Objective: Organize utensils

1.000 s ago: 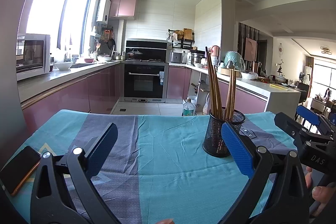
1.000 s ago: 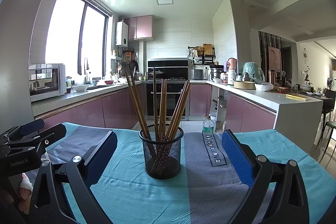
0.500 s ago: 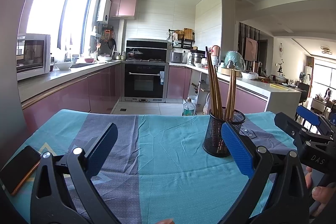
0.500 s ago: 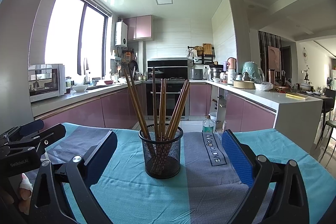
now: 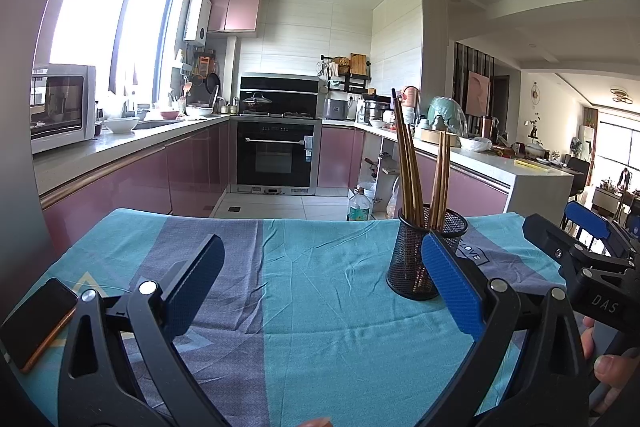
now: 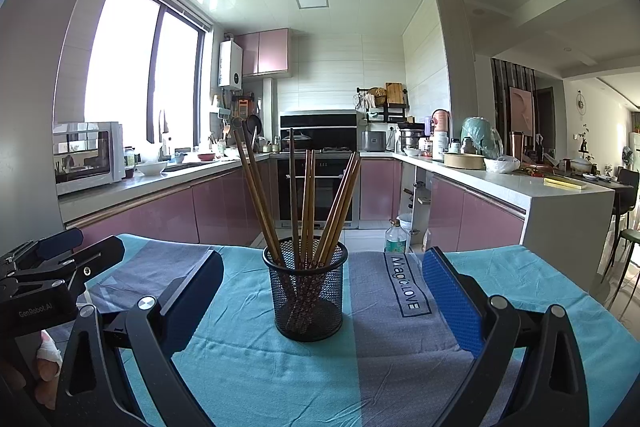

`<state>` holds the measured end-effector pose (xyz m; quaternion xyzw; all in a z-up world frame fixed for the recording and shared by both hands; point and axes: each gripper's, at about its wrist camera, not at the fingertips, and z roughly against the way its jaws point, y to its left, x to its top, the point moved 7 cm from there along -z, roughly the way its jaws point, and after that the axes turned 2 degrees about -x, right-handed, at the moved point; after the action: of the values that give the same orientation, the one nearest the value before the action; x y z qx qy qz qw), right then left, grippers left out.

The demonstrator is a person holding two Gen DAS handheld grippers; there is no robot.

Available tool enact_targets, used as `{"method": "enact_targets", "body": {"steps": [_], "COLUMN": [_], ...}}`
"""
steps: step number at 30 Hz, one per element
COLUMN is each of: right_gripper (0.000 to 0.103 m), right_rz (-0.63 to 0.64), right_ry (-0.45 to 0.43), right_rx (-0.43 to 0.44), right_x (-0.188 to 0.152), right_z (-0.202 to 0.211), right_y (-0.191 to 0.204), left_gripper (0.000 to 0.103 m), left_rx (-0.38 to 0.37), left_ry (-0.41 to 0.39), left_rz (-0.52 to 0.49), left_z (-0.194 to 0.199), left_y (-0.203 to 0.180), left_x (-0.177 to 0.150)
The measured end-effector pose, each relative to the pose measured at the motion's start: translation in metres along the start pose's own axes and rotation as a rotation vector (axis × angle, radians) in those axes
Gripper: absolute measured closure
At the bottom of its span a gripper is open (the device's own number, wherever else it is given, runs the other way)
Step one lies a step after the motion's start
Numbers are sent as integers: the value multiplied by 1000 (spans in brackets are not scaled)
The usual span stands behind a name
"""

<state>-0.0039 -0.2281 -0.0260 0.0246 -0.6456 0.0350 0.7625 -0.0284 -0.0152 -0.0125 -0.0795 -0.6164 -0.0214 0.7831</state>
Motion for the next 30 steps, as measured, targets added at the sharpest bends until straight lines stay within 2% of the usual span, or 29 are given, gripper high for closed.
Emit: {"method": "enact_targets", "body": {"steps": [30], "right_gripper": [7], "right_rz": [4], "right_ry": [4], "right_rx": [1], "right_x": [1], "right_z": [-2], "right_y": [1], "left_gripper": [6], "left_rx": [-9], "left_ry": [0], "left_rz": [-1], "left_z": [-1], "left_y": [-2], "left_x": [1]}}
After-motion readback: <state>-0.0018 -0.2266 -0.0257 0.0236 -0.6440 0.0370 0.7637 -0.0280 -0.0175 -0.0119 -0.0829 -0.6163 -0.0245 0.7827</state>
